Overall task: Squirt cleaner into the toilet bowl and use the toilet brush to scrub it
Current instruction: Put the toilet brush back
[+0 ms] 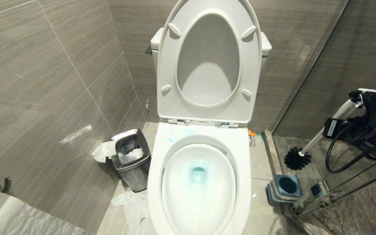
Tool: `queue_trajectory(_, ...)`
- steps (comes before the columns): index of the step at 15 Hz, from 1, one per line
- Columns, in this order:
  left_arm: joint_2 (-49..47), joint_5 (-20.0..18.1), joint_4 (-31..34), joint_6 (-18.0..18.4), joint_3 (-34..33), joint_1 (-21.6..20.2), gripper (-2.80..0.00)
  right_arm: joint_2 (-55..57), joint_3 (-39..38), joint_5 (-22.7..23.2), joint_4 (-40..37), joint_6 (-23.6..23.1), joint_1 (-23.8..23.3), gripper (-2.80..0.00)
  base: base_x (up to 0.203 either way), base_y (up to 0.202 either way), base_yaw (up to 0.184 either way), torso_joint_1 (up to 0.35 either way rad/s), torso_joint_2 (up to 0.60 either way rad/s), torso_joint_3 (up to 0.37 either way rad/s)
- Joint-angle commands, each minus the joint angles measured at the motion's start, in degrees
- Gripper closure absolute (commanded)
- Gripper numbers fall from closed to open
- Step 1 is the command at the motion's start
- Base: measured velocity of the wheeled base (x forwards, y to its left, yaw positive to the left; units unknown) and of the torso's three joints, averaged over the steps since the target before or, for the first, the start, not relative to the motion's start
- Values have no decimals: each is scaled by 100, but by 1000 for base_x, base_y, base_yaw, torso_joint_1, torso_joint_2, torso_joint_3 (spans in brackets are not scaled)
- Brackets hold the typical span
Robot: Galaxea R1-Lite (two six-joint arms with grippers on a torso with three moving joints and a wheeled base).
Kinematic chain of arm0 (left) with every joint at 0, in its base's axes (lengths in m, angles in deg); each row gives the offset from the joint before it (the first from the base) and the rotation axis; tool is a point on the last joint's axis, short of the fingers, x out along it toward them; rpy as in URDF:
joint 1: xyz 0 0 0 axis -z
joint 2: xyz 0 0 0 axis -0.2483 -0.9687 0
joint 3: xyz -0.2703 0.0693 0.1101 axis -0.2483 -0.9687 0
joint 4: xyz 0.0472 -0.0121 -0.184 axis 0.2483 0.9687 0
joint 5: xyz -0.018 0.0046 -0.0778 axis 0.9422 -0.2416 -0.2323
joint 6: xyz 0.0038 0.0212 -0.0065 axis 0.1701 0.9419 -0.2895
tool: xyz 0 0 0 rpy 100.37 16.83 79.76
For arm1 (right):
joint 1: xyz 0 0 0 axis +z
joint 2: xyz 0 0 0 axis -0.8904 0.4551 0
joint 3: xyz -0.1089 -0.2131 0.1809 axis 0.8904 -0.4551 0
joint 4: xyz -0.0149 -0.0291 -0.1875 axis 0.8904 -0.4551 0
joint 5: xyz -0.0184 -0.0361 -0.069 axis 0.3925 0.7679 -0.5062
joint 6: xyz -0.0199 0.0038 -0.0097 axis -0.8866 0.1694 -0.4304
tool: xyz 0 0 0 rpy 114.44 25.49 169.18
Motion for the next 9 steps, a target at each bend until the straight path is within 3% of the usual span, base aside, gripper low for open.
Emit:
queue_trajectory(1, -8, 0, 2, 0, -9, 0, 0, 570, -221, 195, 496, 9, -306, 0, 0, 0, 0, 0, 0, 0)
queue_trajectory(9, -8, 0, 2, 0, -9, -7, 0, 2275, -715, 632, 2341, 19, -775, 0, 0, 0, 0, 0, 0, 0)
